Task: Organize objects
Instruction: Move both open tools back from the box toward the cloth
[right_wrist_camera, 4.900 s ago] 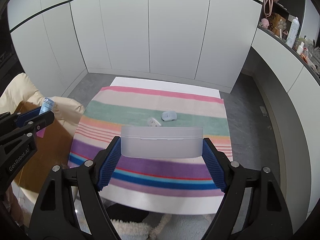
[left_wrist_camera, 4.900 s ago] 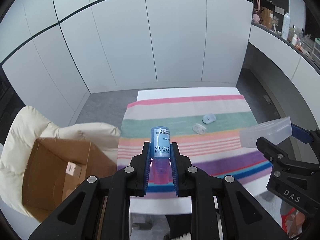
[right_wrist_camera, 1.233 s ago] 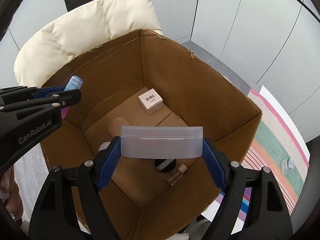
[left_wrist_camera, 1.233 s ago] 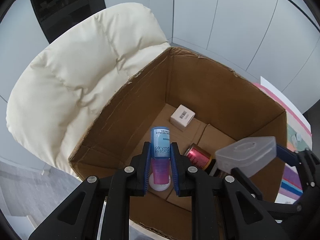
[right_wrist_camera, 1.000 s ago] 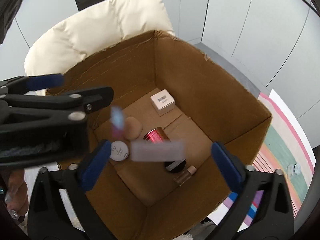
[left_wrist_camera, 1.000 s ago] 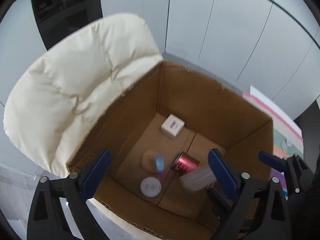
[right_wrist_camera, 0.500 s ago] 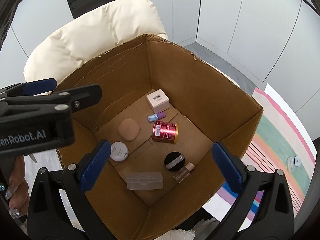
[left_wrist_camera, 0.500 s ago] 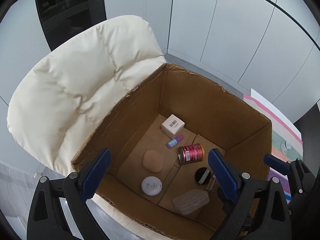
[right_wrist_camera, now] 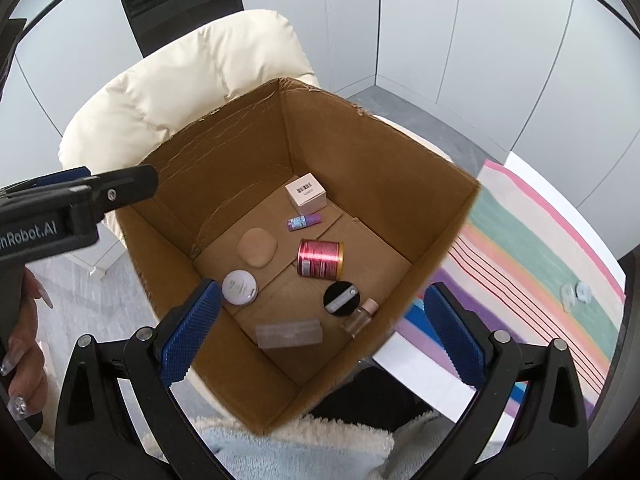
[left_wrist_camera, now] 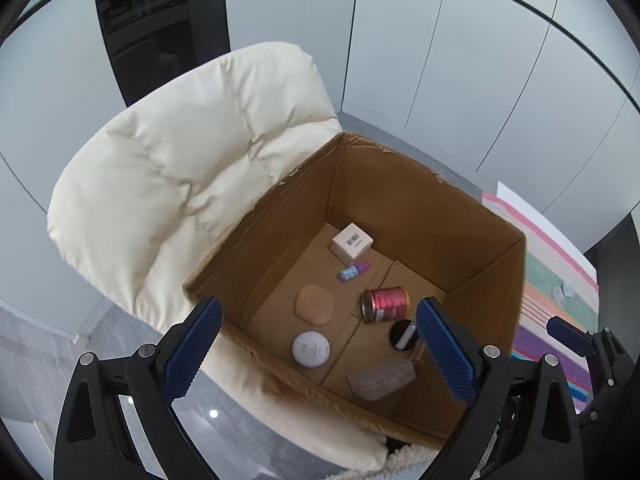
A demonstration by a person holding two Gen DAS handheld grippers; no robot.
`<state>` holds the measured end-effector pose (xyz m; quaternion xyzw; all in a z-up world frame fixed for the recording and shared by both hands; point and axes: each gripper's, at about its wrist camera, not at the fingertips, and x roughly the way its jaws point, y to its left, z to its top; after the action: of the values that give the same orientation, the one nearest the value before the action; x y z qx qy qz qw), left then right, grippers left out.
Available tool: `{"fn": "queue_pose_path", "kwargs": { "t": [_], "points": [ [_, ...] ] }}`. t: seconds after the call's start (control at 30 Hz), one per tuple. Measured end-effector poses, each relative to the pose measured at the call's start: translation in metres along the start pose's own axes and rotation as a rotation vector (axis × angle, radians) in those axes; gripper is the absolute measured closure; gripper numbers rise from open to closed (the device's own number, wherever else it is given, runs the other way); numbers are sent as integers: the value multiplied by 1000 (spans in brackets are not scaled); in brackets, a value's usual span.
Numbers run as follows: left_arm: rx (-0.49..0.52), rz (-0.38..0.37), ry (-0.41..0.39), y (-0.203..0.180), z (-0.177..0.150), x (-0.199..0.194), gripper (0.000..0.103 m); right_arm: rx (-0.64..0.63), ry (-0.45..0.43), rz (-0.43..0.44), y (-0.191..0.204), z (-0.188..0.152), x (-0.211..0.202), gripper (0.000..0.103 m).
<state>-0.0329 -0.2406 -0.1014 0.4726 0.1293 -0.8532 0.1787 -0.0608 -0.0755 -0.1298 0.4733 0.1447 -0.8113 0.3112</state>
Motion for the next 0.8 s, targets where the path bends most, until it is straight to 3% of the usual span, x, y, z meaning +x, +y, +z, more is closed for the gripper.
{"fn": "queue_pose_path", "kwargs": {
  "t": [0.5,0.8],
  "points": [
    [51,3,38,5,-87,-53,5,62,-15,7,-4,-69,-63,0],
    [92,12,9,-7,-94,-63,5,68,-27,-4,-6,-83,-77,0]
  ]
}}
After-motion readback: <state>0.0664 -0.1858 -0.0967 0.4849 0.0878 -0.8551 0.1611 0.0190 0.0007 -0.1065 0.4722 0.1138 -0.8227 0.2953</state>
